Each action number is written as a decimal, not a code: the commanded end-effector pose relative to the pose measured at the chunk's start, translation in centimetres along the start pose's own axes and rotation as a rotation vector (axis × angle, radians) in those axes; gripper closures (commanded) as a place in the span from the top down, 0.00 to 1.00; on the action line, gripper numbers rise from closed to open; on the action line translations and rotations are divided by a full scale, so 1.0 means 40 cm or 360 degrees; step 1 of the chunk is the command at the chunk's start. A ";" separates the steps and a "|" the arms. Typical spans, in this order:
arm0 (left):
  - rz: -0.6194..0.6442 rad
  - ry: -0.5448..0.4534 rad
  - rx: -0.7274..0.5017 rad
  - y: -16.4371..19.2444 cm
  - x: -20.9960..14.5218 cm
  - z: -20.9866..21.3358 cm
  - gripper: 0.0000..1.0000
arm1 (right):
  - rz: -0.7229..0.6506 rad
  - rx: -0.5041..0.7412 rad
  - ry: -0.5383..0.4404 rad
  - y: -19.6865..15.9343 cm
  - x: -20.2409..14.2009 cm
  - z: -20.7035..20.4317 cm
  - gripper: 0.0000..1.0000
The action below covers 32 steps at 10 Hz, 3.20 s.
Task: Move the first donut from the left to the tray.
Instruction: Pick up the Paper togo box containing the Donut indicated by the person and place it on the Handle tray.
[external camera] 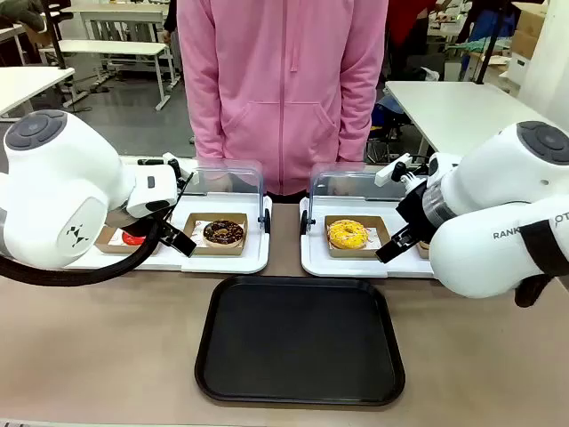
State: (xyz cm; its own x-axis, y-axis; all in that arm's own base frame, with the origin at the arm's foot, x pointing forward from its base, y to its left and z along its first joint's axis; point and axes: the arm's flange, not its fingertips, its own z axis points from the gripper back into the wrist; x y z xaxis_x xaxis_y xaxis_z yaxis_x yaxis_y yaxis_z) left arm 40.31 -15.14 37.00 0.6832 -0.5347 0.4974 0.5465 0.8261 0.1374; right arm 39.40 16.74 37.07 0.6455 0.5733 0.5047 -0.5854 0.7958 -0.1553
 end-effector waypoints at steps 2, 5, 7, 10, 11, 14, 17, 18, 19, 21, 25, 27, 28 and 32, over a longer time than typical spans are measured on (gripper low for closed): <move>0.0000 0.0000 0.0000 0.000 0.000 0.000 1.00 | 0.0000 0.0000 0.0000 0.000 0.000 0.000 1.00; 0.0000 0.0000 0.0000 0.000 0.000 0.000 1.00 | 0.0000 0.0000 0.0000 0.000 0.000 0.000 1.00; 0.0000 0.0000 0.0000 0.000 0.000 0.000 1.00 | 0.0000 0.0000 0.0000 0.000 0.000 0.000 1.00; 0.0000 0.0000 0.0000 0.000 0.000 0.000 1.00 | 0.0000 0.0000 0.0000 0.000 0.000 0.000 1.00; 0.0001 0.0000 0.0000 0.000 0.000 0.000 1.00 | 0.0001 0.0000 0.0000 0.000 0.000 0.000 1.00; -0.0048 -0.0032 -0.0273 0.149 0.119 0.166 1.00 | -0.0038 0.0157 -0.0095 -0.155 0.145 0.187 1.00; -0.0252 -0.0102 -0.0638 0.323 0.117 0.307 1.00 | 0.0008 0.0429 -0.0245 -0.393 0.075 0.373 1.00; -0.0303 -0.0177 -0.0723 0.381 0.090 0.350 1.00 | 0.0073 0.0484 -0.0315 -0.462 0.026 0.407 1.00; -0.0397 -0.0292 -0.0811 0.449 0.054 0.388 1.00 | 0.0082 0.0531 -0.0416 -0.539 -0.028 0.426 1.00; -0.0500 -0.0465 -0.0871 0.545 -0.023 0.433 1.00 | 0.0177 0.0614 -0.0597 -0.637 -0.114 0.418 1.00; -0.0613 -0.0736 -0.0865 0.624 -0.115 0.472 1.00 | 0.0314 0.0647 -0.0876 -0.668 -0.221 0.415 1.00; -0.0670 -0.0796 -0.0817 0.617 -0.116 0.483 1.00 | 0.0318 0.0665 -0.0914 -0.666 -0.228 0.410 1.00; -0.0673 -0.0845 -0.0780 0.614 -0.115 0.486 1.00 | 0.0318 0.0713 -0.0968 -0.666 -0.227 0.409 1.00; -0.0615 -0.0745 -0.0831 0.625 -0.129 0.481 1.00 | 0.0291 0.0660 -0.0885 -0.659 -0.236 0.416 1.00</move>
State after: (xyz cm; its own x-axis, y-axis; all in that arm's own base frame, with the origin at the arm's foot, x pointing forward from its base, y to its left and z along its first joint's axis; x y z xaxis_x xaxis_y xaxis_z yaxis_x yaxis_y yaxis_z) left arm 41.15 11.78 54.07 0.1980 -0.5506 0.8110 0.9350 0.3544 0.0123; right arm 40.26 -12.86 50.29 0.2688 0.4263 0.8637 -0.8644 0.5023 0.0211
